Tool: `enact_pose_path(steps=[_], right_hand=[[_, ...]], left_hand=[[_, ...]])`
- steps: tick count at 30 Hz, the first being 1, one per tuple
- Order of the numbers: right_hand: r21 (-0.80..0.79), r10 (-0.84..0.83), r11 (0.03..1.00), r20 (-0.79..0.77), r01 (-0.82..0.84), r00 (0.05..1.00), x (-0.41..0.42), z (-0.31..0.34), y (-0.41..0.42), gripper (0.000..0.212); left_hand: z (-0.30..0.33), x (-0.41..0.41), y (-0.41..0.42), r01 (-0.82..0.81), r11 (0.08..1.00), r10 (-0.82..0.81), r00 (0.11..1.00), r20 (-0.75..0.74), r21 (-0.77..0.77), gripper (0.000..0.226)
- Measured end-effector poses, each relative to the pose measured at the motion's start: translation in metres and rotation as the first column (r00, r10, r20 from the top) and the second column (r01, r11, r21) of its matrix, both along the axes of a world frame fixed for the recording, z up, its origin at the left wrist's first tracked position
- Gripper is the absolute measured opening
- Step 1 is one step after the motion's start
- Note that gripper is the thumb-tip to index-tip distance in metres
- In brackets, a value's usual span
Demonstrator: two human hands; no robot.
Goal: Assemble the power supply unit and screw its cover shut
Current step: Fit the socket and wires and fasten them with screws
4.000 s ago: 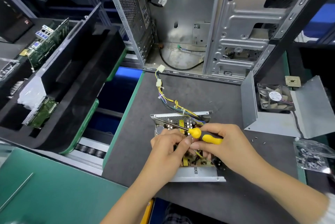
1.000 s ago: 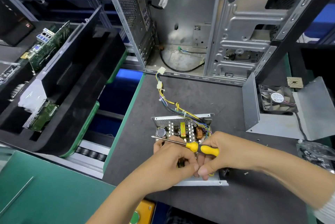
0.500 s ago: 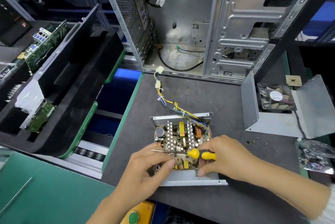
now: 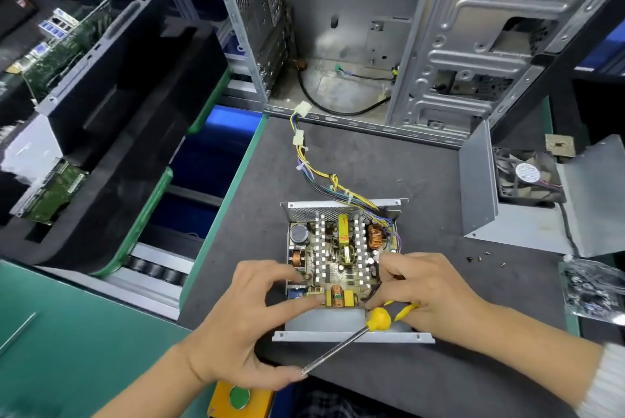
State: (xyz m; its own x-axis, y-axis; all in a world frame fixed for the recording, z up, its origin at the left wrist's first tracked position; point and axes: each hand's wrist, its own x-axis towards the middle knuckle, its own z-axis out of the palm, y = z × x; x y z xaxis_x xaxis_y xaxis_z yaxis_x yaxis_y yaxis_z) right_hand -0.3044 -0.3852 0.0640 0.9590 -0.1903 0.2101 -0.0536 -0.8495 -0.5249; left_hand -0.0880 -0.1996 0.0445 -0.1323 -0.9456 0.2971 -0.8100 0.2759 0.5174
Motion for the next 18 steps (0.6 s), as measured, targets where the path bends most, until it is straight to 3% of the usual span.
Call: enact_pose_path(steps=[3, 8, 18], right_hand=[[0.052, 0.053, 0.997, -0.029, -0.052, 0.998, 0.003, -0.005, -0.003, 0.037], [-0.017, 0.037, 0.999, -0.117, -0.039, 0.992, 0.006, -0.009, -0.002, 0.020], [-0.094, 0.010, 0.995, -0.233, -0.032, 0.972, 0.010, -0.002, -0.001, 0.014]], left_hand=[[-0.001, 0.007, -0.013, 0.179, 0.984, -0.173, 0.960, 0.219, -0.009, 0.078], [0.007, 0.024, -0.041, 0.398, 0.913, -0.390, 0.784, 0.483, 0.091, 0.089], [0.028, 0.037, -0.058, 0.524, 0.804, -0.588, 0.631, 0.506, 0.281, 0.069]])
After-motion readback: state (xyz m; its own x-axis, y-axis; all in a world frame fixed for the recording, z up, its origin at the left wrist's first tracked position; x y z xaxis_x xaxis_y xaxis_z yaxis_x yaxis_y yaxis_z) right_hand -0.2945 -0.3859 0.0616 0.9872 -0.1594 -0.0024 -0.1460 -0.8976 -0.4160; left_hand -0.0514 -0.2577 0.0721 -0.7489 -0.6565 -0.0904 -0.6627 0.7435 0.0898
